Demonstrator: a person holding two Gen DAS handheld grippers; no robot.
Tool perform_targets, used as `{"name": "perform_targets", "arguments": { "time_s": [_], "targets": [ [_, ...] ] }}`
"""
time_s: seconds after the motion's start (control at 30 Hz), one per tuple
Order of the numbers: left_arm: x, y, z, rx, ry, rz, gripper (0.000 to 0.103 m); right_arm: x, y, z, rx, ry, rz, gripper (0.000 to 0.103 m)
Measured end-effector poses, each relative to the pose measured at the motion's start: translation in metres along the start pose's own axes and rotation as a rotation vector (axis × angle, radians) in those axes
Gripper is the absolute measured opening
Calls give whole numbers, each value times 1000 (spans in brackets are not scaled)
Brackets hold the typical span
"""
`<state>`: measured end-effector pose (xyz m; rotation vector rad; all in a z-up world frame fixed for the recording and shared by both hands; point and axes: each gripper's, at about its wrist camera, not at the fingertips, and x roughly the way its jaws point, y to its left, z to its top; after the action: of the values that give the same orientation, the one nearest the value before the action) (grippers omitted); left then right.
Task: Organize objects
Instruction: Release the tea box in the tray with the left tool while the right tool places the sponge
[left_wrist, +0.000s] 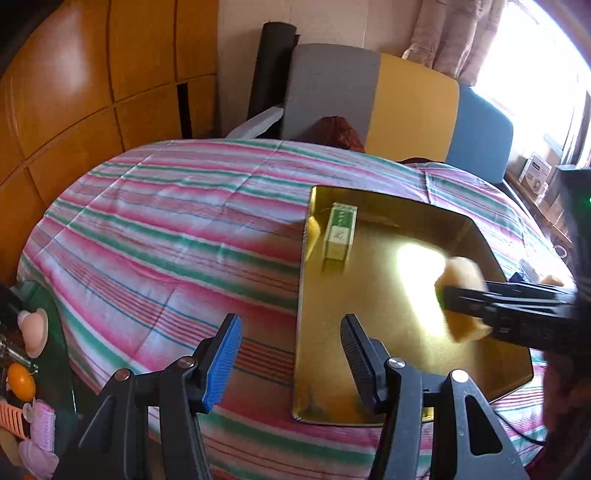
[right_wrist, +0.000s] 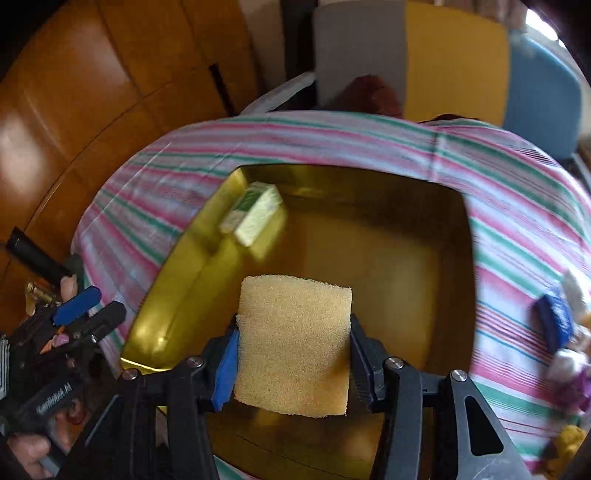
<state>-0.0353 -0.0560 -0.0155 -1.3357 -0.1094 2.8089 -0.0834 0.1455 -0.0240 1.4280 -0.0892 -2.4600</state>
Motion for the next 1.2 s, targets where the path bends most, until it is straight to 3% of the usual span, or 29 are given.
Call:
{"name": "perform_targets", "arguments": {
  "time_s": [0.3, 0.47, 0.53, 0.7, 0.93, 1.2],
  "targets": [
    [-1, 35, -7, -77, 11, 21, 56, 70, 40, 34, 79, 70, 18, 56],
    [-1, 40, -9, -89, 9, 8, 56, 85, 42, 46, 158, 76, 87, 59],
    [-2, 40, -9, -90, 3, 1, 56, 81, 42, 46, 172, 65, 126, 67],
    [-1, 36, -10, -74, 0, 0, 56, 64, 36, 39, 171, 32, 124, 67],
    [-8, 22, -11, -31, -15, -4, 56, 25, 22, 20, 89, -36, 27, 74],
    [-13, -2, -14, 24, -15, -21, 56, -27, -24, -6, 19, -119, -112, 79]
  ]
}}
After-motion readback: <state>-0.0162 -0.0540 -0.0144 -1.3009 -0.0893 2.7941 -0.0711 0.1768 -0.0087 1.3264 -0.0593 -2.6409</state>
